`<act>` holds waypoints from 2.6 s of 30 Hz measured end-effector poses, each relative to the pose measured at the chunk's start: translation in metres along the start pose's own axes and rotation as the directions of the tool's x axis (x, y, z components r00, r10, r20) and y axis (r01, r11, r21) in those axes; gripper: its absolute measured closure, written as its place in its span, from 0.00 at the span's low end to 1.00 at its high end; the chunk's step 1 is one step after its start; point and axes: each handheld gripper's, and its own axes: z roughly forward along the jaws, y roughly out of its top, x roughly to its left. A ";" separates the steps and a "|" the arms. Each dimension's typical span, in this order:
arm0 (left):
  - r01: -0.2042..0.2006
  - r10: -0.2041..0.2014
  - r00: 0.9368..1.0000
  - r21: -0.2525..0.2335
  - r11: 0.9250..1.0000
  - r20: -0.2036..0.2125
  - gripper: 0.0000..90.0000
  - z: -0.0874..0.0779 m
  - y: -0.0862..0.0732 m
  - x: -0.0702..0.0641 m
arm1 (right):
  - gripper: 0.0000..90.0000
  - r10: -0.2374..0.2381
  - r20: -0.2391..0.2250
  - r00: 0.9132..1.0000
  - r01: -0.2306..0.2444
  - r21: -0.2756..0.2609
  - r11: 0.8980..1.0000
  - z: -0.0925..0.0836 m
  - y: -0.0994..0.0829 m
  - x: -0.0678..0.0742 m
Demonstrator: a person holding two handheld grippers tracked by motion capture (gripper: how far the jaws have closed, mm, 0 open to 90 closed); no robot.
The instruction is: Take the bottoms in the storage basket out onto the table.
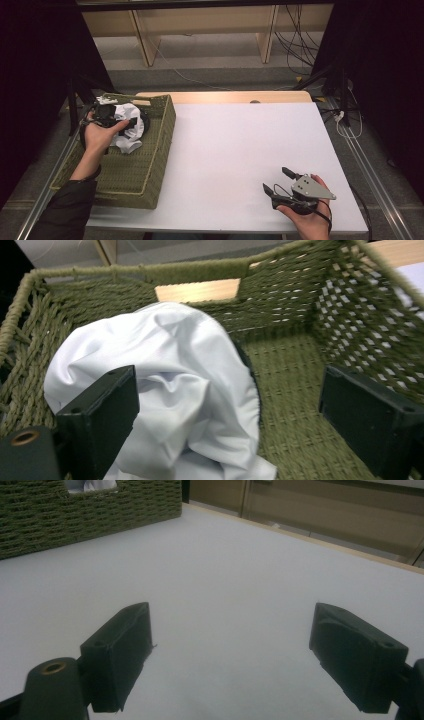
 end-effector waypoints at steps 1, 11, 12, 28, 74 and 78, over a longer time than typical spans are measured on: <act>0.000 0.000 1.000 0.000 1.000 0.000 0.10 0.000 0.000 0.000 | 0.20 0.000 0.000 1.000 0.000 0.000 1.000 0.000 0.000 0.000; 0.046 -0.042 0.998 0.066 0.997 -0.055 0.06 0.023 0.001 0.017 | 0.20 0.000 -0.006 1.000 0.000 0.007 1.000 0.002 -0.001 0.000; 0.050 -0.045 0.997 0.079 0.996 -0.063 0.05 0.027 0.001 0.018 | 0.20 0.000 -0.008 1.000 0.000 0.008 1.000 0.002 -0.001 0.000; 0.139 -0.117 0.986 0.194 0.971 -0.122 0.22 0.079 -0.004 0.026 | 0.20 0.001 -0.016 1.000 0.000 0.023 1.000 0.005 -0.004 0.000; -0.071 0.071 0.997 -0.227 0.971 -0.007 0.83 -0.025 0.013 0.000 | 0.21 0.005 -0.020 1.000 -0.005 0.031 1.000 0.005 -0.004 0.001; -0.065 0.068 0.998 -0.277 0.959 0.000 0.83 -0.035 0.011 -0.006 | 0.21 0.006 -0.020 1.000 -0.005 0.030 1.000 0.005 -0.005 0.001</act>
